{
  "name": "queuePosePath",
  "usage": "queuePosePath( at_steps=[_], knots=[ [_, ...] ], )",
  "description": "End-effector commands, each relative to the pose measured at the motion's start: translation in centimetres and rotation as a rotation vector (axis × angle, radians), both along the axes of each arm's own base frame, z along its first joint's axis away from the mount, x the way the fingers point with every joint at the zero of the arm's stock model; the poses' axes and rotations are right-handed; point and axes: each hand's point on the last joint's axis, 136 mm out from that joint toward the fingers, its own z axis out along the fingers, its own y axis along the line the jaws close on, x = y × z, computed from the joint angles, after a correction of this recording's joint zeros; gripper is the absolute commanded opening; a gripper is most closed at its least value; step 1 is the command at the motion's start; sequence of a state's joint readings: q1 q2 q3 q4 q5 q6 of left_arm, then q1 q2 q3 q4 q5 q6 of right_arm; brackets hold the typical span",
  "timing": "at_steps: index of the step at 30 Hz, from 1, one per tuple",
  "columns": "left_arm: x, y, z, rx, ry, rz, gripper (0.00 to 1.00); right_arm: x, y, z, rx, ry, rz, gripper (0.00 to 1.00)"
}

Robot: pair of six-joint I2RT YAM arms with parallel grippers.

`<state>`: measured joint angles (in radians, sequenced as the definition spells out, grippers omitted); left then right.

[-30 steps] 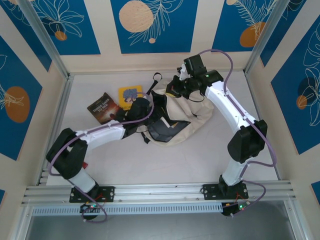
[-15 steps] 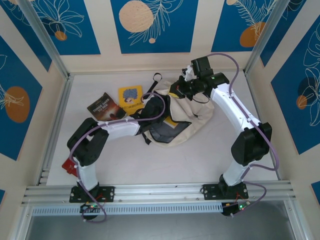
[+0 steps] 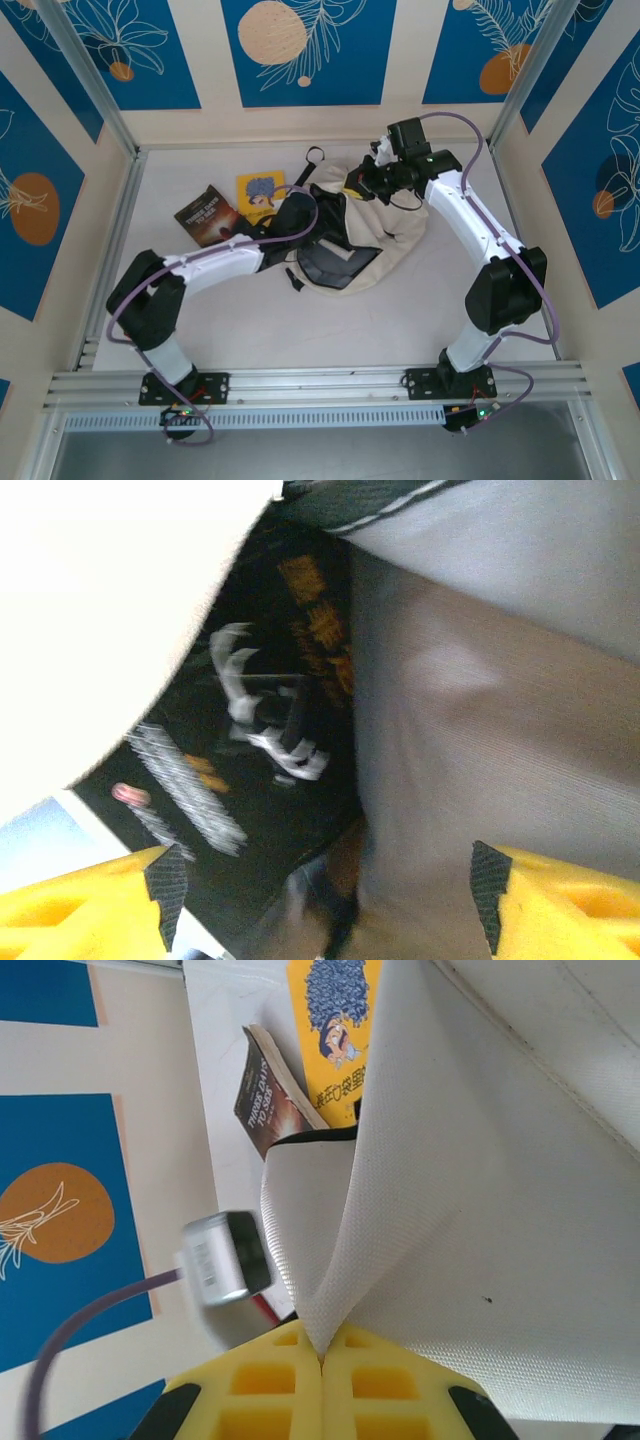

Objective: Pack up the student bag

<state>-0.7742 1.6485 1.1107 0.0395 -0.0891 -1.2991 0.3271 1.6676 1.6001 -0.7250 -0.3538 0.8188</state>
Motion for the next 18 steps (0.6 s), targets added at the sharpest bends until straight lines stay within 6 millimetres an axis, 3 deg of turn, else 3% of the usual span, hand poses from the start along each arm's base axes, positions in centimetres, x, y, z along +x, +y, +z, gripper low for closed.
queuePosePath(
  at_steps=[1, 8, 12, 18],
  knots=[
    [-3.0, 2.5, -1.1, 0.099, 0.083, -0.046, 0.78, -0.7, -0.8, 0.6, -0.013, -0.023, -0.019, 0.01],
    [-5.6, 9.4, -1.1, 0.241, 0.117, 0.0, 0.87, -2.4, -1.1, -5.2, -0.072, 0.085, -0.017, 0.01],
    [-5.8, 13.9, -1.0, 0.304, 0.127, 0.029, 0.92, -3.9, -1.7, -9.1, -0.113, 0.162, -0.021, 0.01],
    [-5.6, 21.9, -1.7, 0.4, 0.168, 0.123, 1.0, -6.1, -3.0, -13.2, -0.199, 0.238, -0.027, 0.01]
  ],
)
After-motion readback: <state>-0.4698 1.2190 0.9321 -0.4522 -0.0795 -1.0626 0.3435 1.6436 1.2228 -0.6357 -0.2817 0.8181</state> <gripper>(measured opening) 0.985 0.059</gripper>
